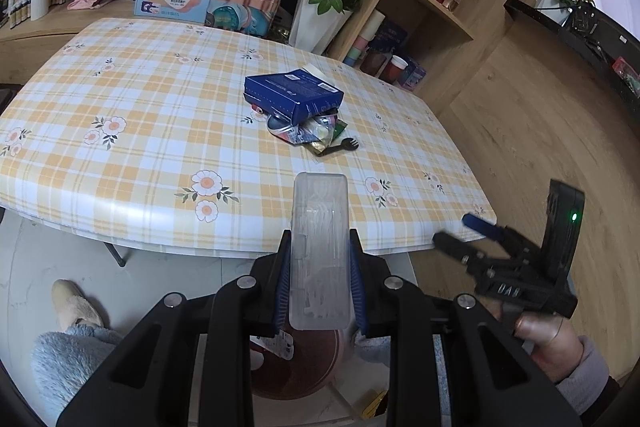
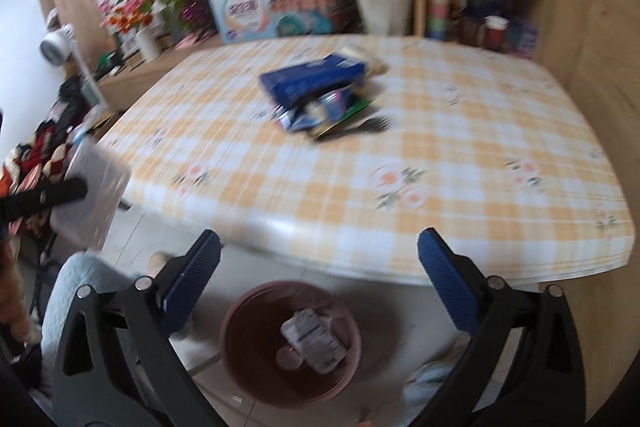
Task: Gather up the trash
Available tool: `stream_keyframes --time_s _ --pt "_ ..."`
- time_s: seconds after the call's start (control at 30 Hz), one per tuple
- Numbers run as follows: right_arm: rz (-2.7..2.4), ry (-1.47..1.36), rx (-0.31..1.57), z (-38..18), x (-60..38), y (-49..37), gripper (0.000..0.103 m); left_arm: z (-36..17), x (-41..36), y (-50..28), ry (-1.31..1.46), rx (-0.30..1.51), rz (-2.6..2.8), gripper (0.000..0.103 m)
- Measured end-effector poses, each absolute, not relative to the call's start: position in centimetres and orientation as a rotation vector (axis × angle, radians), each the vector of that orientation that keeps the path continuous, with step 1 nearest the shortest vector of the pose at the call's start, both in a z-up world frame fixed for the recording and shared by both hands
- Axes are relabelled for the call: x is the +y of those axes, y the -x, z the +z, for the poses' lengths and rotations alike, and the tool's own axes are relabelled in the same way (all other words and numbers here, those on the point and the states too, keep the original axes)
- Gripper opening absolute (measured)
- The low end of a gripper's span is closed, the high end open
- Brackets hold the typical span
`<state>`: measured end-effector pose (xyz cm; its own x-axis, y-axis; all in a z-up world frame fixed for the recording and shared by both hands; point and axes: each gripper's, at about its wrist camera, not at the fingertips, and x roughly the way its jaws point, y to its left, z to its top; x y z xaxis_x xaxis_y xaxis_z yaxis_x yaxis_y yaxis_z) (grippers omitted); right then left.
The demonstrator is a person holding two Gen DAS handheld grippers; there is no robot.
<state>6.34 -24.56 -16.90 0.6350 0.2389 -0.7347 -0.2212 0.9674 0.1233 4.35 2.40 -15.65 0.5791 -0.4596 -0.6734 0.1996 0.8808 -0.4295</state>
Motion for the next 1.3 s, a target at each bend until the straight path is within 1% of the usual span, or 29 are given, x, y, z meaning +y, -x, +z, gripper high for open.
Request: stream_keyframes --time_s 0.23,0.43,0.47,0.53,0.63,0.73,0.8,0.93,1.3 --pt "0.166 -0.065 0.741 -15.1 -27.8 -6.4 0.097 -16.1 0.4 -4.6 0.281 0.912 -0.422 0.026" --pt "0.157 -0.063 0.716 -14.3 -28.9 -6.1 0.097 -16.3 -1.4 -4.7 0.238 0.932 -0.448 0.026" --pt "0.155 -0.062 0.713 -14.2 -29.0 -6.0 0.097 -16.4 -1.7 -4.7 0.228 0.94 -0.458 0.03" --pt "0.153 -0.065 0.708 -14.1 -29.2 -5.9 0.097 -16.4 -2.4 -4.7 0.203 0.946 -0.477 0.057" --pt "0.149 -0.062 0.705 -14.0 -29.4 -5.7 0.098 -15.8 -2.7 -4.3 0.164 0.91 -0.466 0.071" --pt "0.147 -0.051 0.712 -14.1 -29.3 -5.7 0.098 -15.2 -2.3 -4.4 0.144 0.88 -0.439 0.078" --pt "0.152 -0.045 0.715 -14.2 -29.1 -5.7 0.098 -14.9 -1.7 -4.5 0.139 0.862 -0.416 0.081" --pt "0.157 -0.037 0.721 -14.3 -28.7 -5.7 0.098 -14.5 -0.4 -4.7 0.14 0.827 -0.364 0.084" --pt "0.167 -0.046 0.738 -14.7 -28.4 -6.3 0.098 -13.8 2.1 -5.3 0.13 0.756 -0.262 0.086"
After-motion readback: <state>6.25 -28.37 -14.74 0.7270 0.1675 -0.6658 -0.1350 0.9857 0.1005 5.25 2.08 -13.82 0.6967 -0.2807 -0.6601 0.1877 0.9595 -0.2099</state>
